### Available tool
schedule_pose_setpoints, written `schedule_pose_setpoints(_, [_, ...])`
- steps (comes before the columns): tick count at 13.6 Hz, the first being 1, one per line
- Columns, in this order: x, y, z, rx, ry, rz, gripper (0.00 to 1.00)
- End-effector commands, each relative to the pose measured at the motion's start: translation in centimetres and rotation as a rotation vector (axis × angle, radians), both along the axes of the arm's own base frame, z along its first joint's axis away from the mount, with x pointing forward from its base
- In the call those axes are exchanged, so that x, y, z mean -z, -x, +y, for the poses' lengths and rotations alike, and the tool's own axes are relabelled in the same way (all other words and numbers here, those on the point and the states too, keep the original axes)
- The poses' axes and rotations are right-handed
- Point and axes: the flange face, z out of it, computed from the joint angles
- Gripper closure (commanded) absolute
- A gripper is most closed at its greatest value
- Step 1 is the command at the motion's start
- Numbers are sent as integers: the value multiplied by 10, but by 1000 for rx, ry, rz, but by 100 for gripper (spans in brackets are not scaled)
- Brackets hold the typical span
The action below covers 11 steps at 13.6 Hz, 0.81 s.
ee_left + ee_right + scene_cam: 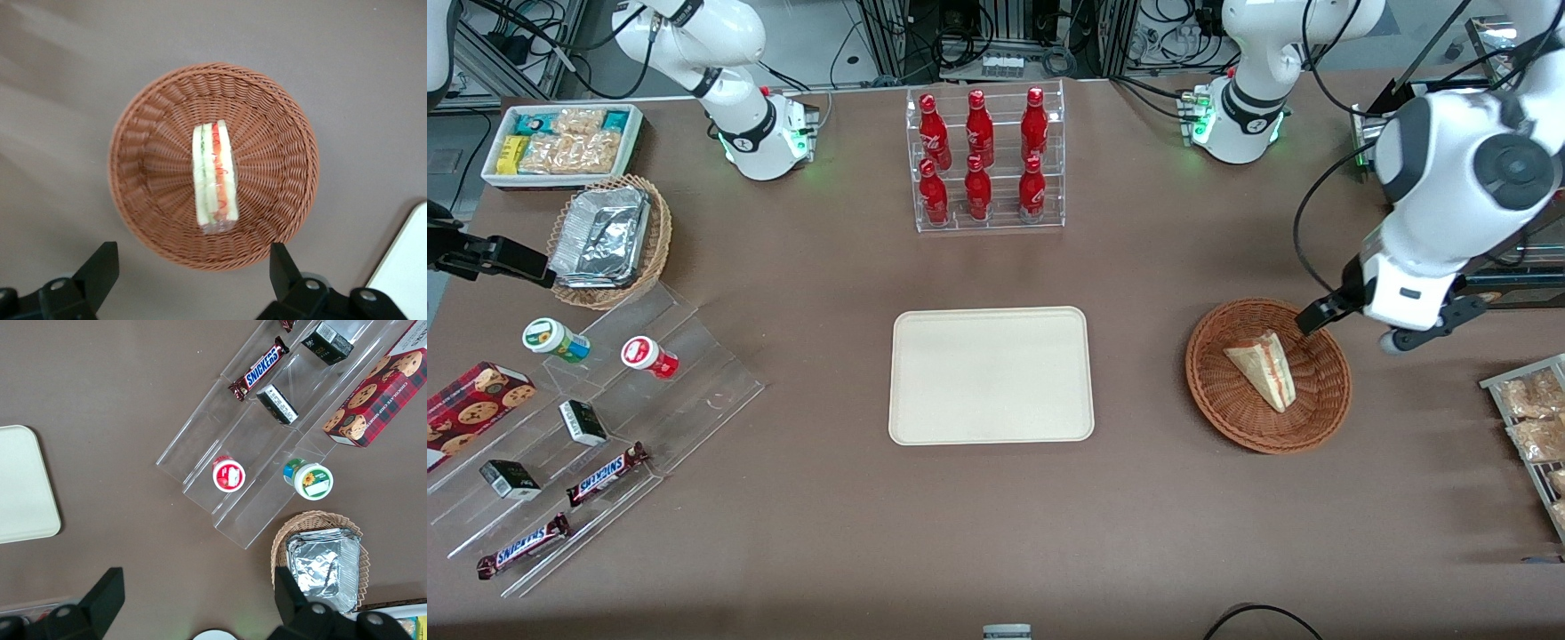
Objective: Place sandwich from basket to tray
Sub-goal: 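Move the left gripper over the wicker basket and lower onto the sandwich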
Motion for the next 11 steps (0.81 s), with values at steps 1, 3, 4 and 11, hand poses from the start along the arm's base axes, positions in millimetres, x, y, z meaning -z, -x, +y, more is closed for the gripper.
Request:
schedule_pose_setpoints(1, [29, -2, -8, -38, -8, -14, 0])
schedule_pose_setpoints(3, [54, 0, -9, -40, -4, -13, 0])
schedule_pose_setpoints(4, [66, 1, -13, -32, -2, -13, 0])
schedule_pose_setpoints(11, [123, -1, -15, -110, 12, -21, 0])
